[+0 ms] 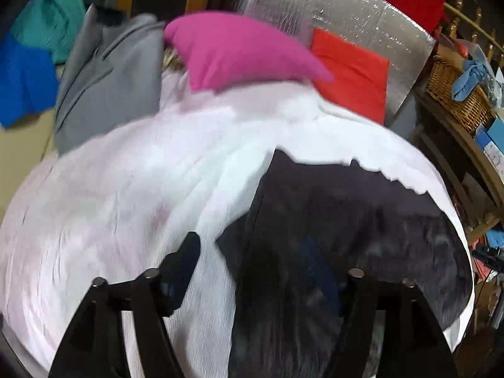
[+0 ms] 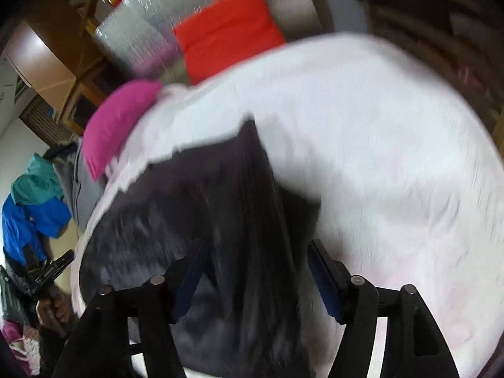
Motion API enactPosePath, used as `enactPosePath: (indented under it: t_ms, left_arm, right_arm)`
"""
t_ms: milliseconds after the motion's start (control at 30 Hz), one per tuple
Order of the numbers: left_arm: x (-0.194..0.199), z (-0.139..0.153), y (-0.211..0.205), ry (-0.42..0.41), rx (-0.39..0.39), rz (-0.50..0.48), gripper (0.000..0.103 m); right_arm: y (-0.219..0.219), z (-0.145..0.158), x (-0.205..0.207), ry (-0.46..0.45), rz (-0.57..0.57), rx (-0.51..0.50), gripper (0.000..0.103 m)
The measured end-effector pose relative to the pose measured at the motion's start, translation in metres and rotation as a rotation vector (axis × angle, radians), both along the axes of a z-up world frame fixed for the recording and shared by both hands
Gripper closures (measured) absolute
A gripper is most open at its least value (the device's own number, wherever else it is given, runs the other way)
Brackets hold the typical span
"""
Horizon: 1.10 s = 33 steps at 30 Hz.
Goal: Fold large clothes
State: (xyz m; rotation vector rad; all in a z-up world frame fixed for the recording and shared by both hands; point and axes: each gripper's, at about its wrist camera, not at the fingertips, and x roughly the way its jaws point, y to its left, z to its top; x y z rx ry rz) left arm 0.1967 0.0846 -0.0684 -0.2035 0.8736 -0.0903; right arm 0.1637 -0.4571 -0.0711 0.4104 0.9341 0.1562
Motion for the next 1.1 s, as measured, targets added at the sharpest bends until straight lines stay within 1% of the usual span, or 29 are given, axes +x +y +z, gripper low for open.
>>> enactPosePath:
  t_ms: [33,100,133,167,200,233,267,300,367,400,433,467,500,533,567,600,633,700,733,767,800,833,867,900,933,1000,1067,1100]
  left_arm:
    - [0.013,-0.004,-0.006,0.023,-0.005,-0.02,0.031]
    - [0.035,-0.016,-0.021,0.072,-0.014,-0.071,0.031]
    - [0.044,-0.024,-0.03,0.098,0.003,-0.085,0.031]
    - [0.055,-0.034,-0.04,0.123,0.035,-0.091,0.032]
    - [0.059,-0.04,-0.045,0.126,0.058,-0.095,0.035]
    - [0.061,-0.042,-0.051,0.111,0.099,-0.094,0.049]
    - [0.064,-0.043,-0.055,0.121,0.149,-0.093,0.095]
    - [0.065,-0.043,-0.054,0.133,0.134,-0.102,0.095]
    - [0.064,-0.038,-0.052,0.084,0.136,-0.092,0.095]
    - [0.06,-0.037,-0.049,0.072,0.131,-0.09,0.094]
    - [0.061,-0.041,-0.048,0.071,0.122,-0.086,0.094]
    - [0.066,-0.052,-0.048,0.099,0.116,-0.086,0.094]
    - [0.072,-0.066,-0.05,0.125,0.127,-0.089,0.093]
    - [0.077,-0.071,-0.054,0.127,0.149,-0.091,0.092]
    - [0.078,-0.074,-0.057,0.123,0.177,-0.092,0.091]
    - [0.077,-0.073,-0.058,0.123,0.185,-0.089,0.091]
    - [0.077,-0.07,-0.059,0.123,0.192,-0.086,0.091]
    - [0.075,-0.063,-0.056,0.122,0.196,-0.076,0.082]
    - [0.072,-0.058,-0.055,0.113,0.198,-0.068,0.08]
    - [0.066,-0.049,-0.052,0.096,0.203,-0.055,0.072]
    - [0.06,-0.043,-0.05,0.083,0.216,-0.038,0.053]
    - [0.051,-0.033,-0.048,0.061,0.237,-0.009,0.044]
    - [0.04,-0.022,-0.048,0.025,0.246,0.017,0.032]
    - [0.033,-0.015,-0.048,-0.006,0.242,0.029,0.03]
    - [0.021,-0.006,-0.05,-0.043,0.231,0.035,0.03]
    - [0.008,0.002,-0.06,-0.065,0.218,0.023,0.03]
    - [-0.007,0.003,-0.075,-0.077,0.194,0.01,0.03]
    - [-0.014,0.0,-0.087,-0.079,0.179,-0.013,0.03]
  right_arm:
    - [0.005,-0.001,0.009,0.0,0.009,-0.007,0.031]
    - [0.017,-0.013,0.035,0.026,0.043,-0.059,0.031]
    - [0.024,-0.022,0.049,0.048,0.047,-0.102,0.031]
    - [0.028,-0.032,0.062,0.079,0.049,-0.124,0.031]
    - [0.028,-0.039,0.066,0.091,0.051,-0.117,0.039]
    - [0.03,-0.041,0.071,0.085,0.054,-0.111,0.074]
    - [0.033,-0.037,0.071,0.075,0.065,-0.125,0.09]
    - [0.038,-0.027,0.066,0.042,0.076,-0.164,0.091]
    - [0.04,-0.011,0.056,-0.018,0.072,-0.231,0.093]
    - [0.035,-0.006,0.051,-0.04,0.049,-0.238,0.093]
    - [0.031,-0.01,0.051,-0.036,0.031,-0.239,0.093]
    - [0.029,-0.02,0.054,-0.008,0.02,-0.25,0.093]
    - [0.029,-0.031,0.056,0.018,0.02,-0.267,0.093]
    - [0.031,-0.044,0.06,0.043,0.023,-0.29,0.093]
    - [0.033,-0.054,0.062,0.058,0.014,-0.295,0.093]
    - [0.031,-0.058,0.063,0.059,-0.012,-0.281,0.093]
    - [0.028,-0.057,0.063,0.059,-0.034,-0.27,0.092]
    - [0.028,-0.055,0.062,0.064,-0.056,-0.272,0.09]
    - [0.029,-0.052,0.059,0.06,-0.064,-0.276,0.086]
    - [0.029,-0.046,0.054,0.048,-0.078,-0.28,0.084]
    - [0.03,-0.037,0.048,0.037,-0.103,-0.296,0.071]
    - [0.03,-0.031,0.044,0.027,-0.119,-0.31,0.048]
    - [0.032,-0.02,0.036,-0.002,-0.138,-0.327,0.035]
    - [0.037,-0.005,0.024,-0.057,-0.155,-0.349,0.027]
    - [0.044,0.005,0.015,-0.09,-0.153,-0.359,0.027]
    - [0.065,0.019,-0.001,-0.142,-0.114,-0.343,0.027]
    - [0.092,0.025,-0.014,-0.187,-0.072,-0.339,0.027]
    - [0.111,0.022,-0.016,-0.195,-0.048,-0.344,0.027]
